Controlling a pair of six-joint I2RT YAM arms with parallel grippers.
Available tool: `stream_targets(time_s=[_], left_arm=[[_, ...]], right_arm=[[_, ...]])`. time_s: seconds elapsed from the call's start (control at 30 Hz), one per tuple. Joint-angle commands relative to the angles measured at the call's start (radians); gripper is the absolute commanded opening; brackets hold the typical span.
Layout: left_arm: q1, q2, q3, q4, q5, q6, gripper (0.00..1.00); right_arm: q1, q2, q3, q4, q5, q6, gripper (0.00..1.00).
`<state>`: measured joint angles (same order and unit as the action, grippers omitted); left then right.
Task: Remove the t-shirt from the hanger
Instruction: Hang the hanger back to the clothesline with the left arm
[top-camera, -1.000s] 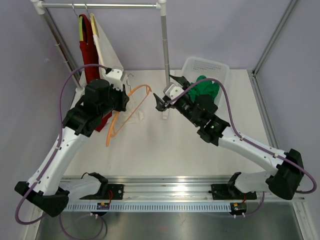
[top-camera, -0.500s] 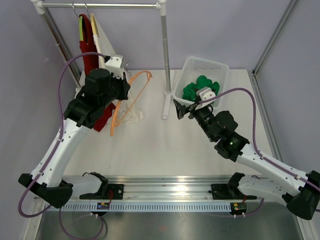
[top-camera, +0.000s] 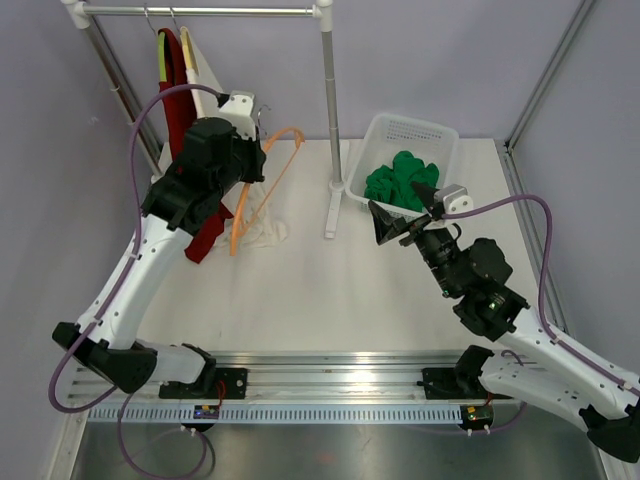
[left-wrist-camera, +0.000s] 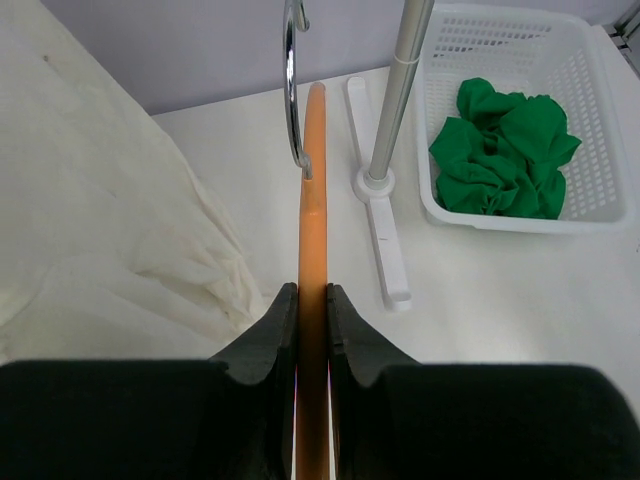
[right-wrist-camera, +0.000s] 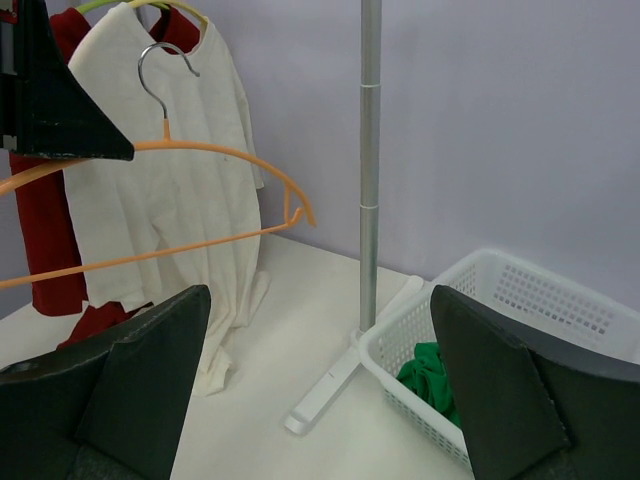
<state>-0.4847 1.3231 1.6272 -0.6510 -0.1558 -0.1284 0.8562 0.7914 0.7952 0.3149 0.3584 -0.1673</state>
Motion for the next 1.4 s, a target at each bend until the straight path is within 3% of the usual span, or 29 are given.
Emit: stream_targets(time_s=[0.0,0.57,1.03,1.37], left_arm=[[-0.002,0.021,0.089,0.088,-0.048,0.007,0.00],[0.005,0.195,0.333,0.152,-0.050,0.044,0.00],[0.005,0.410,0.749,0.062,-0.053,0.056,0.00],[0.005,0.475,0.761,0.197,-0.051,0.069,0.00]], right_arm=[[-0.002,-0.024,-0.025,0.027,0.028,0.009,1.00],[-0.002,-0.024,-0.028,0.039,0.050,-0.011,1.00],[-0.002,-0.020,-0.031,0.039,0.027,-0.003,1.00],[-0.002,-0.034,-0.037,0.043,-0.002,0.000,0.99]])
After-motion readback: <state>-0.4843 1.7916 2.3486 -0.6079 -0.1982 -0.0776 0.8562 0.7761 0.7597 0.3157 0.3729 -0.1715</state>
